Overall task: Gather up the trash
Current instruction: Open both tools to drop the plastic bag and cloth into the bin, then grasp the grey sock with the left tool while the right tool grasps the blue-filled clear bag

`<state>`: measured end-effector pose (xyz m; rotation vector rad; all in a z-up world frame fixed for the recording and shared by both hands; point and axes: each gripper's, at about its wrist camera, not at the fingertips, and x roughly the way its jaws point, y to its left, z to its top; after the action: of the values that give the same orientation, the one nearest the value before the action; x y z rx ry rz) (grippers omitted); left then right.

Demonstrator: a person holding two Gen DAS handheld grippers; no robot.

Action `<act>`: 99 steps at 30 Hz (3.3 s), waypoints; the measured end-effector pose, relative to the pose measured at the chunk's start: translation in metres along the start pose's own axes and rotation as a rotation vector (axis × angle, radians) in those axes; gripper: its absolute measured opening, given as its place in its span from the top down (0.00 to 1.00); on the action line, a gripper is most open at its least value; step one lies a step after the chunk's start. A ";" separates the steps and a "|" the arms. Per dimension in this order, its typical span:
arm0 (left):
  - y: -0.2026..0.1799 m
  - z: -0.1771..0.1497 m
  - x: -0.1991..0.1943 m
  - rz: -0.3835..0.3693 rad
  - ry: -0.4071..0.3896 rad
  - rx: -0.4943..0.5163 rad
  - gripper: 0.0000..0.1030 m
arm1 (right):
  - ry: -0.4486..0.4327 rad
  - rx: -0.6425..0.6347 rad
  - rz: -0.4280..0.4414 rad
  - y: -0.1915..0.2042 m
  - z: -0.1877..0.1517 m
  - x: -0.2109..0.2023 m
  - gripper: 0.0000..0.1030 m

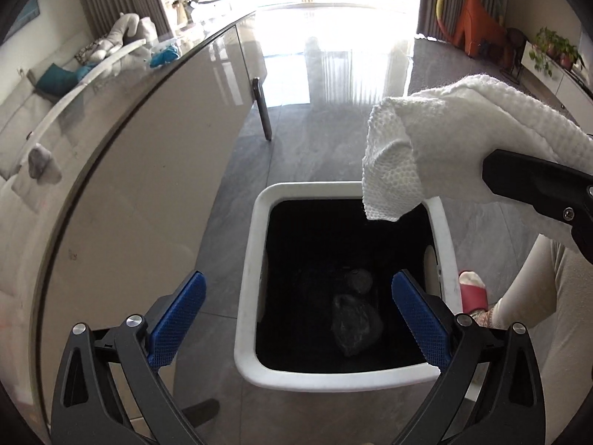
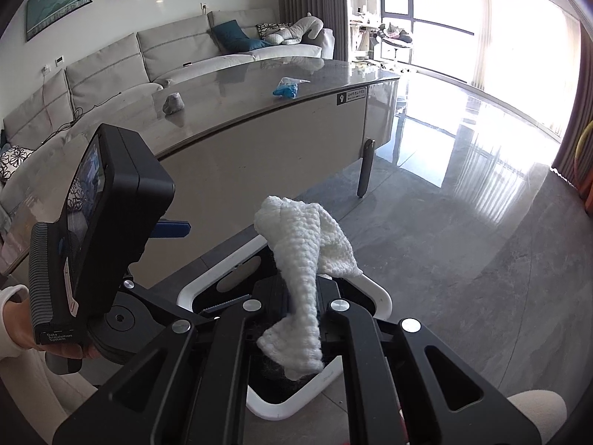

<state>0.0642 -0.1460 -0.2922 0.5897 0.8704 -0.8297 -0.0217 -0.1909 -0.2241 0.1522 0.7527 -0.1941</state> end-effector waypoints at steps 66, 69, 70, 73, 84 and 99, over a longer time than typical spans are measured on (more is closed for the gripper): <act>0.170 0.024 -0.110 0.227 -0.331 -0.332 0.04 | -0.238 -0.159 0.083 0.034 0.131 0.056 0.05; 0.185 0.032 -0.106 0.244 -0.331 -0.348 0.04 | -0.265 -0.166 0.096 0.038 0.146 0.060 0.05; 0.189 0.034 -0.104 0.257 -0.333 -0.358 0.04 | -0.272 -0.169 0.098 0.040 0.150 0.064 0.05; 0.206 0.041 -0.098 0.258 -0.337 -0.408 0.04 | -0.283 -0.173 0.105 0.046 0.163 0.075 0.05; 0.268 0.071 -0.063 0.352 -0.322 -0.480 0.04 | -0.301 -0.163 0.174 0.060 0.215 0.135 0.05; 0.343 0.091 0.003 0.370 -0.228 -0.582 0.04 | -0.241 -0.179 0.171 0.077 0.243 0.206 0.05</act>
<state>0.3862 -0.0233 -0.2062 0.1274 0.7172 -0.2735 0.3035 -0.1912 -0.1857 0.0220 0.5104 0.0181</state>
